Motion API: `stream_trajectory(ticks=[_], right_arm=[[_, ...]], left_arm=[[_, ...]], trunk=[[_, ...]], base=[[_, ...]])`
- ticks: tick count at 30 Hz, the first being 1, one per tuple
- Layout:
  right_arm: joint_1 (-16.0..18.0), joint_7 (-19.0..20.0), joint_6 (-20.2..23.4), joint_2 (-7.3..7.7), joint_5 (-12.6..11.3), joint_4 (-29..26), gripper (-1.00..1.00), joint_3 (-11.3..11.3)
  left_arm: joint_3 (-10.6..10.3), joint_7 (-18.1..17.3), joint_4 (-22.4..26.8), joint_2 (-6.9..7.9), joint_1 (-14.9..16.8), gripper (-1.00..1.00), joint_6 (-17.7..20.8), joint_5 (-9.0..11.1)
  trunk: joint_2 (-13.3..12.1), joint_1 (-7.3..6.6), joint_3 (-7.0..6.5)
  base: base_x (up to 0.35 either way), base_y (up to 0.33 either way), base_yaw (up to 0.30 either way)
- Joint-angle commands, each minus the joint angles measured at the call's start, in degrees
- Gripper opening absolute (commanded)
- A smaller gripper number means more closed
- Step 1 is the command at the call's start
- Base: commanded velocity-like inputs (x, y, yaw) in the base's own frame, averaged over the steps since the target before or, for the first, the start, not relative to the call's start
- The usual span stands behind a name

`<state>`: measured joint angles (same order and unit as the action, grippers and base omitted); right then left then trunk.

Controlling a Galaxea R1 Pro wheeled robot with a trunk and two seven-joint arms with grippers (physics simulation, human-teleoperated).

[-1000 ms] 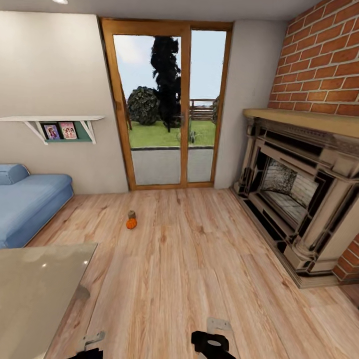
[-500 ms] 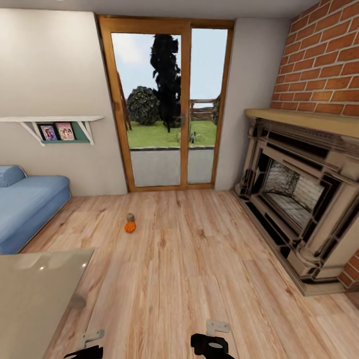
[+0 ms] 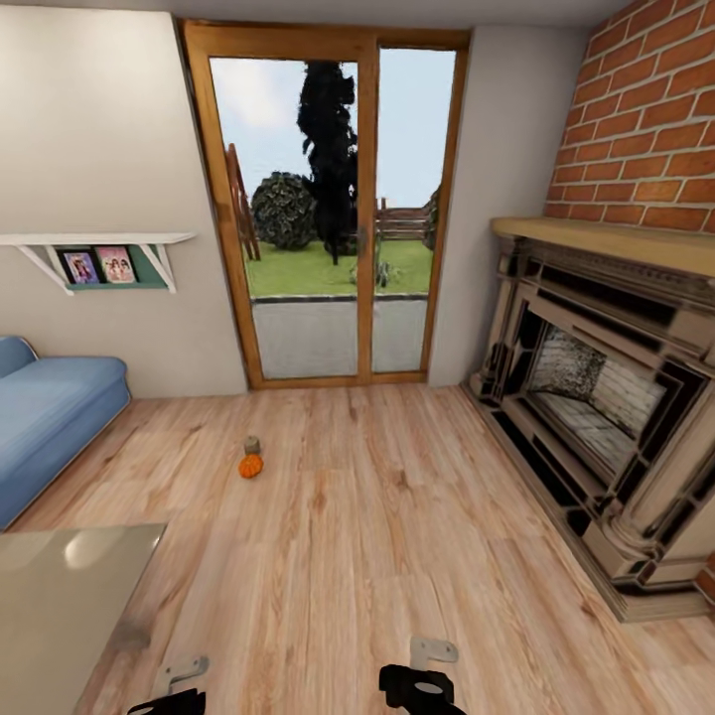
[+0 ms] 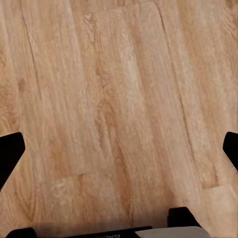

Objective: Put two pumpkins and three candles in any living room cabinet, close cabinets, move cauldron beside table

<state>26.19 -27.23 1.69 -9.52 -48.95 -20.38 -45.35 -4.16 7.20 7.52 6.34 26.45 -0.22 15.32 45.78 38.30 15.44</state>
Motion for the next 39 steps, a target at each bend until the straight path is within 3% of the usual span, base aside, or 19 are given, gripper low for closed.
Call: stream_trajectory(ticks=[1,39], right_arm=[[0.0,0.0,0.0,0.01,0.0,0.0,1.0,0.0],[0.0,0.0,-0.1,0.01,0.0,0.0,1.0,0.1]], left_arm=[[0.0,0.0,0.0,0.0,0.0,1.0,0.0,0.0],[-0.1,0.0,0.0,-0.01,0.0,1.0,0.0,-0.2]], trunk=[[0.0,0.0,0.0],[0.0,0.0,0.0]], base=[[0.318,-0.063,0.0],[0.323,-0.004,0.0]])
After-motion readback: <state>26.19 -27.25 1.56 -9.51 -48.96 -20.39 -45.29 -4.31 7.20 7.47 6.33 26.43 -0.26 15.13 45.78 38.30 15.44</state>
